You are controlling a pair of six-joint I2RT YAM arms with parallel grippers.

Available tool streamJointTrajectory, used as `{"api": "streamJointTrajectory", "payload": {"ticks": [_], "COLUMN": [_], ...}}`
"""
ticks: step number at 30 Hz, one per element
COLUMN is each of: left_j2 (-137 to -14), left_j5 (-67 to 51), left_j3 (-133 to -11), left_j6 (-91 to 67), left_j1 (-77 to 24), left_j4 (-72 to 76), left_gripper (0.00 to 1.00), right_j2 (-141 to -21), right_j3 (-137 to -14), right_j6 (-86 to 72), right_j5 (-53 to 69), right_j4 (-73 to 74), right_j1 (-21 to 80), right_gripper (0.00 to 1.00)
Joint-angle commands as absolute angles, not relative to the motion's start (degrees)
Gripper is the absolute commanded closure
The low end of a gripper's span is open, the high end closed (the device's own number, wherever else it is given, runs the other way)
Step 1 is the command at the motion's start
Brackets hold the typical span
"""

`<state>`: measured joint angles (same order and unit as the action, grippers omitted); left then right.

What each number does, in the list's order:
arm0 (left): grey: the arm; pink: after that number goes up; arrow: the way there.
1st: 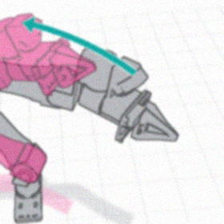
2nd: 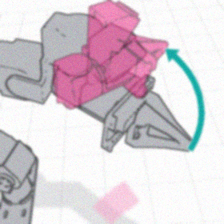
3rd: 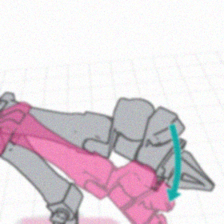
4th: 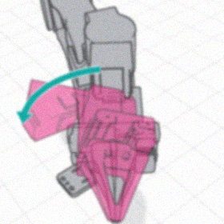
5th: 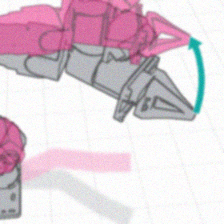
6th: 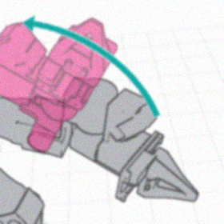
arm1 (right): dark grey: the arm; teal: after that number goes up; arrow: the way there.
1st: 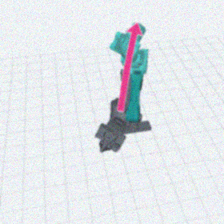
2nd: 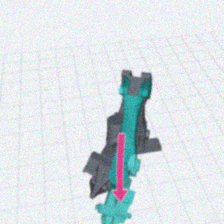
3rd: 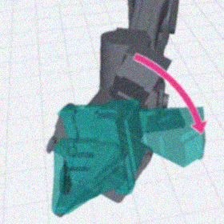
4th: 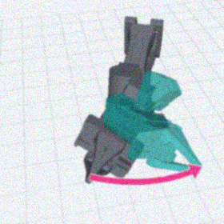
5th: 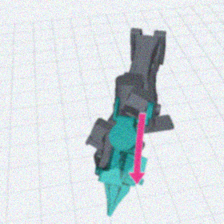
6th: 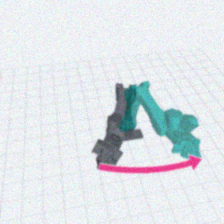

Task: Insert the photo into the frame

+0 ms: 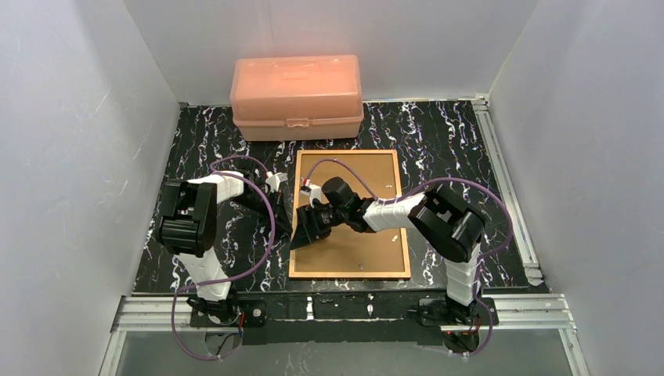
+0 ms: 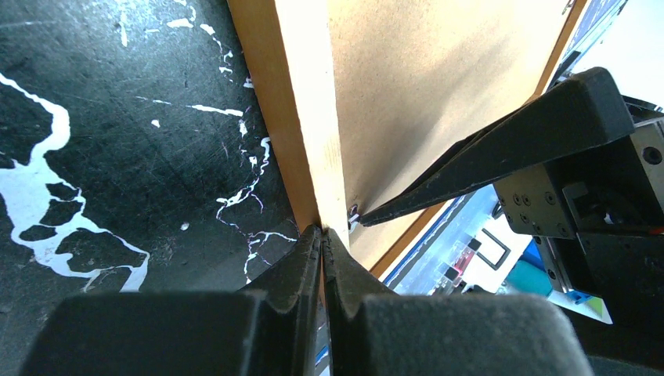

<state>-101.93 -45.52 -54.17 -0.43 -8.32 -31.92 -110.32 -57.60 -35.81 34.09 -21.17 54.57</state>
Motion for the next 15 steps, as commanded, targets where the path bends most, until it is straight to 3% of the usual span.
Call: {"api": "streamJointTrajectory", "payload": {"ticks": [1,15], "left_j2": [-101.97,-102.11], "left_j5": [-46.58,-46.78], "left_j3": [-54.92,-55.18], "left_j6": [0.38,0.53], "left_j1": [-8.7,-8.62], "left_j4": [-33.58,-34.14], "left_gripper": [0.98,0.98], "right_j2": [-111.76,-110.66], "right_j3": [-58.61,-55.96], "right_j6": [-35.03,-37.79], "right_j5": [31.97,26.18], "right_j4": [-21.36,-25.89], "right_j1": [55.33,56.72], "right_gripper": [0.24,0.26]}}
